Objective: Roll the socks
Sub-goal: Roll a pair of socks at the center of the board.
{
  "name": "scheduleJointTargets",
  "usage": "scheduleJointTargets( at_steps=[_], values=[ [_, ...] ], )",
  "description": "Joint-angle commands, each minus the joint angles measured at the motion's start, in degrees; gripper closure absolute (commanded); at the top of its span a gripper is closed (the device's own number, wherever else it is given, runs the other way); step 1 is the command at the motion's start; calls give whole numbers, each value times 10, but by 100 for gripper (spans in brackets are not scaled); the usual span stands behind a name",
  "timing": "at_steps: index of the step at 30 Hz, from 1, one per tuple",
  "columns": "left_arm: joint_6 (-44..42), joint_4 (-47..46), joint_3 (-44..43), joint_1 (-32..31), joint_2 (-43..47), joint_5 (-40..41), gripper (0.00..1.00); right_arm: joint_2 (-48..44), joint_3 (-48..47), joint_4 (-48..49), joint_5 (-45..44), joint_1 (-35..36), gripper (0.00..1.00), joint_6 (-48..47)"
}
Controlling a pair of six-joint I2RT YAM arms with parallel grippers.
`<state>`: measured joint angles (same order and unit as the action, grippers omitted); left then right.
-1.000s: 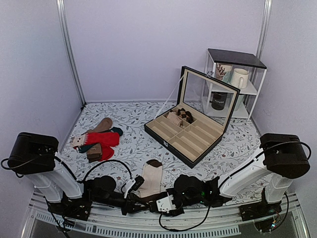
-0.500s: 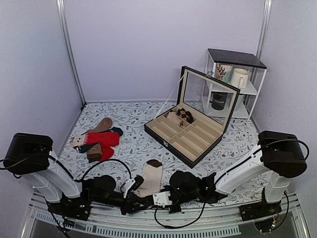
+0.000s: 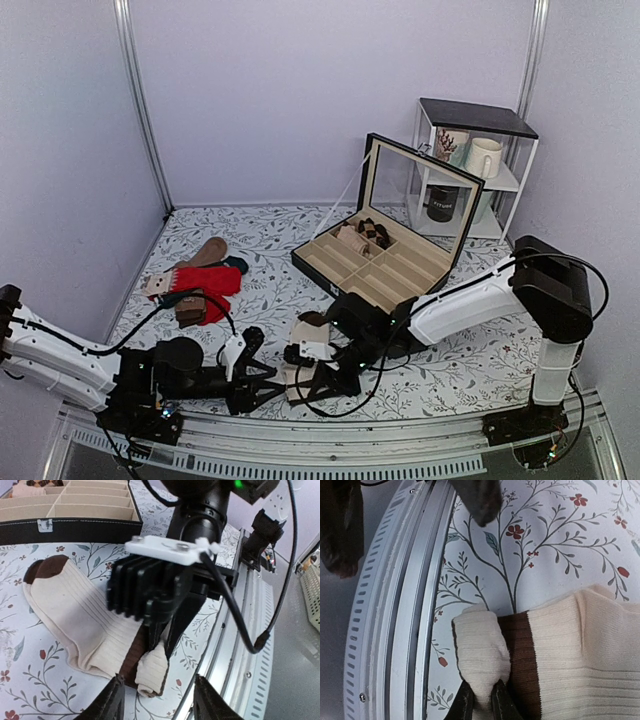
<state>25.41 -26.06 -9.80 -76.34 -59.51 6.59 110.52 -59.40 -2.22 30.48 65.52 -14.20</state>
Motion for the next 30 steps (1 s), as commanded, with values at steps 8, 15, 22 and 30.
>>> scheduleJointTargets(
  at_steps=[8,15,22,30],
  values=[
    [-120,-103,-3,-46,-130,53,56,81,-52,-170,88,-27,92,82],
    [-160,-148,-17,-53,-175,74,52,90,-55,-170,87,-27,92,91],
    [-180,-177,-35,-53,-235,55,52,95,-58,-172,87,-28,92,89],
    [-163,-195,-45,-53,-304,25,64,95,-55,-171,85,-28,92,89]
  ],
)
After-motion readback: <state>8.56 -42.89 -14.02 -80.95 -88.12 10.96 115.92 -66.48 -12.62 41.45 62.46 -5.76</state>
